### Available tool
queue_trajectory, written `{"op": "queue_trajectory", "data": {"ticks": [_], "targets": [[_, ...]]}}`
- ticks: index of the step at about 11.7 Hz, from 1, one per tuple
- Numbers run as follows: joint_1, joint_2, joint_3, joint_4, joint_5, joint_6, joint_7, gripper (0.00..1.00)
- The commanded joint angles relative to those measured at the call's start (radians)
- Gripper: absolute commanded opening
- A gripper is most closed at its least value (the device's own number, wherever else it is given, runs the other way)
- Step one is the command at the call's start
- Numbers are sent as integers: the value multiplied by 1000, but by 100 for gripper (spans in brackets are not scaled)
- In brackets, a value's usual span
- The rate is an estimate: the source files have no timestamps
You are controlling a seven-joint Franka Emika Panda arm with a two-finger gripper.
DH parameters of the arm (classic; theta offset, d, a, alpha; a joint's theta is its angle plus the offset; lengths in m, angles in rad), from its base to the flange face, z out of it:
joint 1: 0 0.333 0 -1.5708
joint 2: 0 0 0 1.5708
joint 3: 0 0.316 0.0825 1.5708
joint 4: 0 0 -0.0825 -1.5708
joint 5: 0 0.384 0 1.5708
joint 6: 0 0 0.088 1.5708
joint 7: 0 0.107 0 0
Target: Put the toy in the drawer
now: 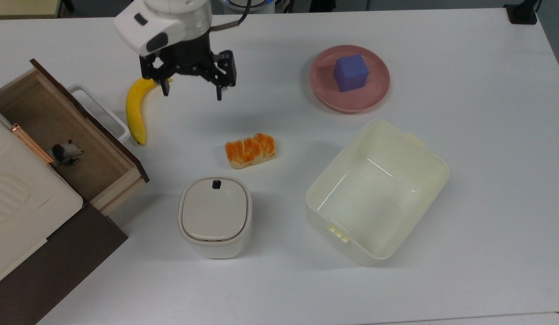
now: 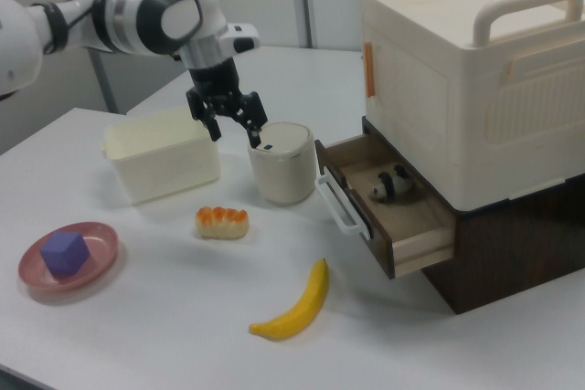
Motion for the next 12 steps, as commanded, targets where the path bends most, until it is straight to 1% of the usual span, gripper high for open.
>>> {"op": "queue_trajectory", "data": {"ticks": [1,2,4,9,12], "targets": [[35,-104,-13,-28,-15,-89,41,100],[59,-124,-21,-28,-11,-148,62,100],[70,-149,-21,-31,-8,-208,80,100],[67,-143,-14,-30,-3,-212,81,100],[65,-123,-14,-25,-3,-204,81,100]]}}
